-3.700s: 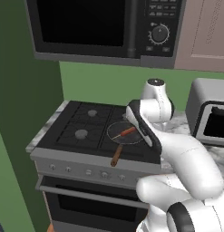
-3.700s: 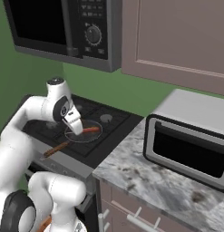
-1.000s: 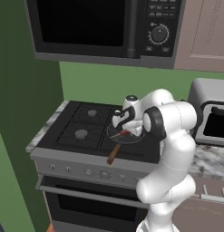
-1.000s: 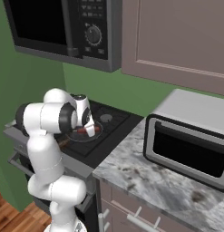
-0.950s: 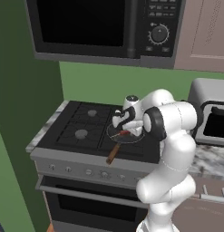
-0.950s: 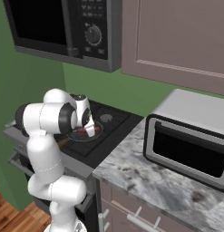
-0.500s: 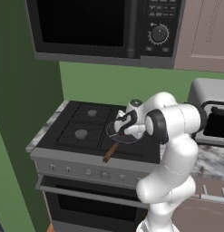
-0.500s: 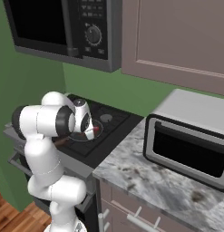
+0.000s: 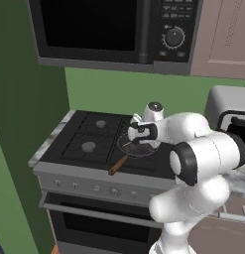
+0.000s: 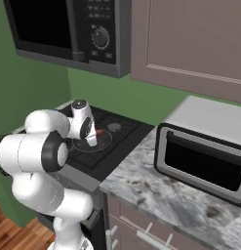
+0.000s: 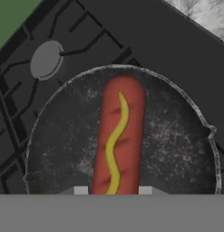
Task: Place the cold items (mango and onion) from the fridge in one tupperware on the dining counter. Place the warm items (hot dog and kebab skewer) in the stove area in another tupperware.
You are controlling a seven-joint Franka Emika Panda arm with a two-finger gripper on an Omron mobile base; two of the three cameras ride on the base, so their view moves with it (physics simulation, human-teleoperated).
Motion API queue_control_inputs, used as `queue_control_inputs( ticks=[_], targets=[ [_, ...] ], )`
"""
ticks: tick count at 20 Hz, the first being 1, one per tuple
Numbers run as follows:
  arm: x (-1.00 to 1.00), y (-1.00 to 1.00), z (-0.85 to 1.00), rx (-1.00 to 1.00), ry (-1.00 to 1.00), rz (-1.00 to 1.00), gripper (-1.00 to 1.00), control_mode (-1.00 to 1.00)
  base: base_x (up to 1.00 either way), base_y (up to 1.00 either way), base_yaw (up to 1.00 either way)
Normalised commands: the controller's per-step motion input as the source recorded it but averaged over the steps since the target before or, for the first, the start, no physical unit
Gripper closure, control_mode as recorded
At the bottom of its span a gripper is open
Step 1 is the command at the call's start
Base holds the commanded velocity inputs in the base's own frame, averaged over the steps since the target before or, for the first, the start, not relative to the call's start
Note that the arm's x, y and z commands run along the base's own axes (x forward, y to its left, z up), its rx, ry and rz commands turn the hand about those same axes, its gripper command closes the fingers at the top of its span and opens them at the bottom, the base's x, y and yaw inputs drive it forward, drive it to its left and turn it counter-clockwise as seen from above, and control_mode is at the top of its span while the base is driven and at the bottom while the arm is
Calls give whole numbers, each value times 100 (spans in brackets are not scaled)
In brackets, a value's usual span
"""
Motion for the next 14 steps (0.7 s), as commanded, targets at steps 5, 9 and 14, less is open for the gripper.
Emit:
queue_control_inputs(
  ticks=[5,9,14],
  targets=[
    [-92,-36,100,1,0,1,100,-100,0,0,0],
    [-100,-25,74,2,14,-3,100,-100,0,0,0],
    [-100,-7,-8,13,-6,-23,100,-100,0,0,0]
  ],
)
